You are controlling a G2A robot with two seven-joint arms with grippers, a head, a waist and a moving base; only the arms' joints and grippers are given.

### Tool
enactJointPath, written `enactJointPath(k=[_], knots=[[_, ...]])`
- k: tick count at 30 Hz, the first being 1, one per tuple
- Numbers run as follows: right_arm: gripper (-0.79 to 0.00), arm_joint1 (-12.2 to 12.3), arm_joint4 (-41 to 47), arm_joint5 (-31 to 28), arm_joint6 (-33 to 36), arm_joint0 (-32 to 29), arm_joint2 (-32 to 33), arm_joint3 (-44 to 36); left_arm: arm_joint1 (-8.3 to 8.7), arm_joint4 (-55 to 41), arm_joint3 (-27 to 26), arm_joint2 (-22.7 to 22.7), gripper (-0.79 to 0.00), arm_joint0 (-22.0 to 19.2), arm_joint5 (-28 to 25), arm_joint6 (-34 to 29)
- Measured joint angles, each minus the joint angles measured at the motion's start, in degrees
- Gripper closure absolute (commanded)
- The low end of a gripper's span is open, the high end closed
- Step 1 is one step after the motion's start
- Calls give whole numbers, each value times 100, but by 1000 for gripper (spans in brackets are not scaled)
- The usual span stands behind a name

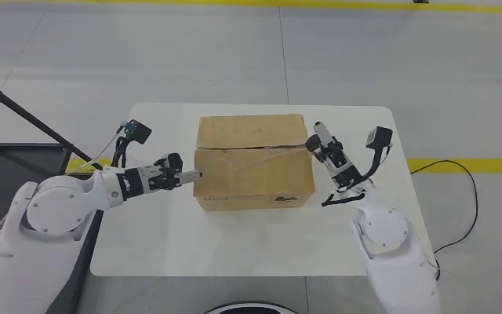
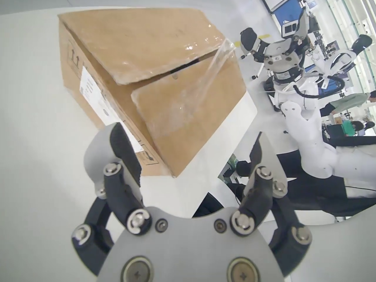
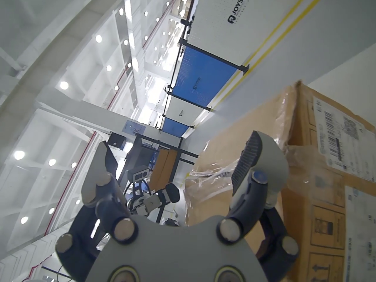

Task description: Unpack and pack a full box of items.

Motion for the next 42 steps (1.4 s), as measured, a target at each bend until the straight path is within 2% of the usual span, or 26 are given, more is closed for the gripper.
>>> enactJointPath(k=[3,4,10,21,28,30,34,35,39,42], knots=[[-785,-2,41,-56,11,-17,28,-25,0,30,19,65,-770,-38,-29,57],[-785,-4,54,-58,8,-24,33,-34,-1,31,28,91,-683,-53,-35,79],[-785,-9,38,-15,20,-49,51,-70,4,-65,113,250,-714,-124,34,-53],[-785,-13,-94,31,-18,-151,87,-182,20,37,155,376,-714,-136,538,-90],[-785,-18,-146,50,-8,-180,101,-216,10,-326,210,431,-711,-159,649,-29],[-785,-19,-150,54,-5,-185,105,-221,10,-348,212,437,-677,-175,653,-11],[-785,-23,-159,71,3,-200,105,-226,14,-274,216,472,-437,-209,633,26],[-785,-24,-162,74,8,-202,102,-226,15,-234,217,481,-400,-215,629,46],[-785,-28,-166,87,17,-208,97,-224,17,-97,218,520,-302,-232,650,133],[-785,-32,-174,92,23,-210,93,-224,17,-34,222,552,-299,-245,680,197]])
